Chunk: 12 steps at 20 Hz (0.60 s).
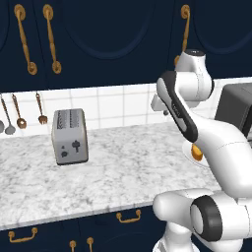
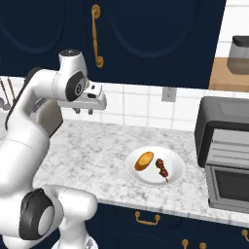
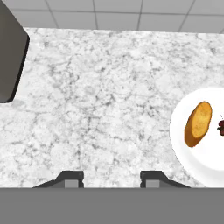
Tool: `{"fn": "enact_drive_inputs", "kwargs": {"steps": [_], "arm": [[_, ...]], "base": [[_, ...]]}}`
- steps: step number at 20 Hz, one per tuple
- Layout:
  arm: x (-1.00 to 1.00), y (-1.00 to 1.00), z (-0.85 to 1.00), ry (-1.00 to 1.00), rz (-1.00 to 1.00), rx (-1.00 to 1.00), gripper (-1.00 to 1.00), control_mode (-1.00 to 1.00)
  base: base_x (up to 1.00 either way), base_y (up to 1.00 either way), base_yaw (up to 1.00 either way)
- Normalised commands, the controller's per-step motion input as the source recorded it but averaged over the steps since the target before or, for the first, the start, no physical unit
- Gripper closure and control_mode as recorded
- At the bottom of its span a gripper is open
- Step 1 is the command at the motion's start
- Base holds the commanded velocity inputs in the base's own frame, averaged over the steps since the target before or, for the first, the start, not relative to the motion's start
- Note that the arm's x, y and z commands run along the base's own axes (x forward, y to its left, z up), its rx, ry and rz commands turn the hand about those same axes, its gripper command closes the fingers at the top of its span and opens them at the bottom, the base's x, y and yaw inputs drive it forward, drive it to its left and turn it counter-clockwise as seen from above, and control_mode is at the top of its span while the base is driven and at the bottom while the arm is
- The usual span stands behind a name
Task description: Pick up the kebab skewer and baguette bread, and place them inside the toaster oven. Close the toaster oven door and start by setting the timer.
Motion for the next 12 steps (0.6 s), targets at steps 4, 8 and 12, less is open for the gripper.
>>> {"fn": "enact_drive_inputs", "kwargs": {"steps": [4, 8, 12], "arm": [[0.0, 0.0, 0.0, 0.0, 0.0, 0.0, -1.0, 1.0], [0.0, 0.0, 0.0, 0.0, 0.0, 0.0, -1.0, 1.0], [0.0, 0.0, 0.0, 0.0, 0.0, 0.0, -1.0, 1.0]], "base": [[0.0, 0.0, 0.0], [0.0, 0.0, 0.0], [0.0, -0.23, 0.0]]}}
